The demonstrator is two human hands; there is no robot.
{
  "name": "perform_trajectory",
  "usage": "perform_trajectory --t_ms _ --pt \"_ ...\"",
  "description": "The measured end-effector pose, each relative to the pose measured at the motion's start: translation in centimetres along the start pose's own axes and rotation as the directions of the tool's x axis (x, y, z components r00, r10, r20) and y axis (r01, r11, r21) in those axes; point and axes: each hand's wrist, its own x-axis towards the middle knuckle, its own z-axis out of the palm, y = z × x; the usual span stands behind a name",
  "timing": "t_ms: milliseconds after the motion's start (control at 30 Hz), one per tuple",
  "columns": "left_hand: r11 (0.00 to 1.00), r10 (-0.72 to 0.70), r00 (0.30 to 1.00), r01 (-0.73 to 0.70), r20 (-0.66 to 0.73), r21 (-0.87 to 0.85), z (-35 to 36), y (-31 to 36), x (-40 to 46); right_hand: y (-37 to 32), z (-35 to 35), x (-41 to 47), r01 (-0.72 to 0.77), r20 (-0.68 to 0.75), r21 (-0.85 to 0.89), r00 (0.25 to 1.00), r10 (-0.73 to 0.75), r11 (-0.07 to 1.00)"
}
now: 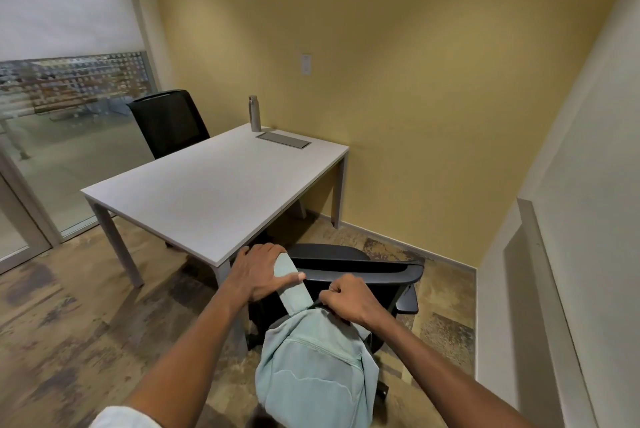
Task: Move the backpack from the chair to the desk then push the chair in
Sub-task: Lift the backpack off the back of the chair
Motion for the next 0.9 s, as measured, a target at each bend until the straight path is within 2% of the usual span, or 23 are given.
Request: perform_trajectory --t_ms 133,233,333,467,567,633,767,833,900 --pt "0.981 -0.189 0.981 0.191 0.055 -0.034 -1.2 -1.1 -0.1 -2.3 0.6 0.3 0.066 -0.037 0.059 0.997 -0.064 0.996" --pt "0.905 -0.357 0.927 0.374 0.117 -0.205 -1.6 -1.1 0.1 -4.3 0.8 0.8 0.097 -0.028 0.07 0.995 -0.095 0.993" --pt "0.841 -0.465 0.885 0.451 0.028 -0.298 -1.6 -0.9 0.7 -5.8 1.0 1.3 0.118 -0.014 0.078 0.993 -0.117 0.99" --pt "0.686 -0.651 0.759 0.585 -0.006 -0.432 -1.6 -2.8 0.7 -7.0 1.7 1.5 0.13 0.052 0.059 0.99 -0.133 0.99" --pt "0.513 -0.758 0.644 0.683 0.099 -0.52 -1.4 -5.0 0.3 -7.4 2.5 1.2 0.137 0.086 0.055 0.986 -0.142 0.989" --pt "0.458 -0.78 0.605 0.728 0.162 -0.51 -0.9 -6.3 -0.1 -7.3 2.9 1.0 0.123 0.099 0.064 0.987 -0.129 0.99" --pt "0.514 -0.737 0.629 0.759 0.248 -0.399 0.6 -8.4 -1.0 -7.1 3.5 0.3 0.106 0.134 0.05 0.985 -0.112 0.993" --pt "0.563 -0.684 0.678 0.725 0.268 -0.397 0.1 -7.9 -1.8 -7.2 3.7 0.0 0.093 0.125 0.052 0.987 -0.099 0.994" --pt "0.655 -0.569 0.752 0.659 0.332 -0.37 -1.1 -6.8 -2.0 -7.4 3.4 -0.3 0.077 0.104 0.071 0.991 -0.084 0.994"
